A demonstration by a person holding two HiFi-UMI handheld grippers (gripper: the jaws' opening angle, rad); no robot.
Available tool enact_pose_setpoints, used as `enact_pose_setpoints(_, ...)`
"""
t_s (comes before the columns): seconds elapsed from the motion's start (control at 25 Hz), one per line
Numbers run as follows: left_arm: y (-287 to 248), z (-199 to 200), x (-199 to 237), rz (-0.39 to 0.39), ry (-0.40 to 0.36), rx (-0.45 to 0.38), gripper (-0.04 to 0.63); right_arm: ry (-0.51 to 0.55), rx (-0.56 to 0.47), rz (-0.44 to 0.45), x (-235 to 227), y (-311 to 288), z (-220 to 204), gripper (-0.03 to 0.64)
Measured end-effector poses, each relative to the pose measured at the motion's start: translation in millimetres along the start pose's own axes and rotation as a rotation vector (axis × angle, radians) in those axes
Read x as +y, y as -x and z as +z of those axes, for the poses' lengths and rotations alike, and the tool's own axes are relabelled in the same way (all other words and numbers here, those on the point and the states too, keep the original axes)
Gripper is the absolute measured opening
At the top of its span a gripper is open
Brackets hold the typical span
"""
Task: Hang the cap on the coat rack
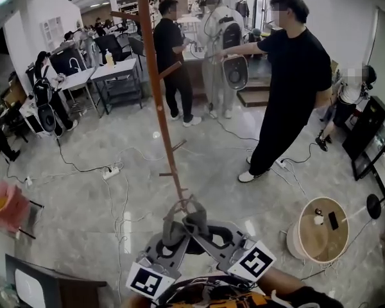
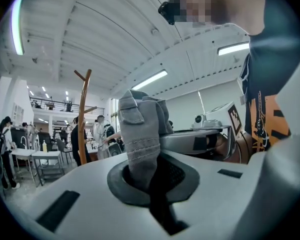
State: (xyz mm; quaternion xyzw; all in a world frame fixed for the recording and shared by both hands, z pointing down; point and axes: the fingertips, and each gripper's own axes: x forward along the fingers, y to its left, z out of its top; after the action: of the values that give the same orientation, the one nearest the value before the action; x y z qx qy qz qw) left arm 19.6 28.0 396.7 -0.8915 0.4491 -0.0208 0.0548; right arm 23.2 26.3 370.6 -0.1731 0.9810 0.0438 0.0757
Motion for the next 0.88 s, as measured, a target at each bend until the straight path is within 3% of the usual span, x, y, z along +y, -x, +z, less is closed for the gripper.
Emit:
enact_pose_setpoints(0.44,-71.8,-18.7,88.8,0.089,0.012,0.026,0.029,-0.035,0.025,0.072,-94.9,-63.6,-28.4,0.068)
enact_pose_setpoints(0.88,-101.3,-20.7,187.1,0.012,-0.014,0.007,0.029,-0.013,0.043,-0.007,-150.6,-149.3,-36.7,0.067)
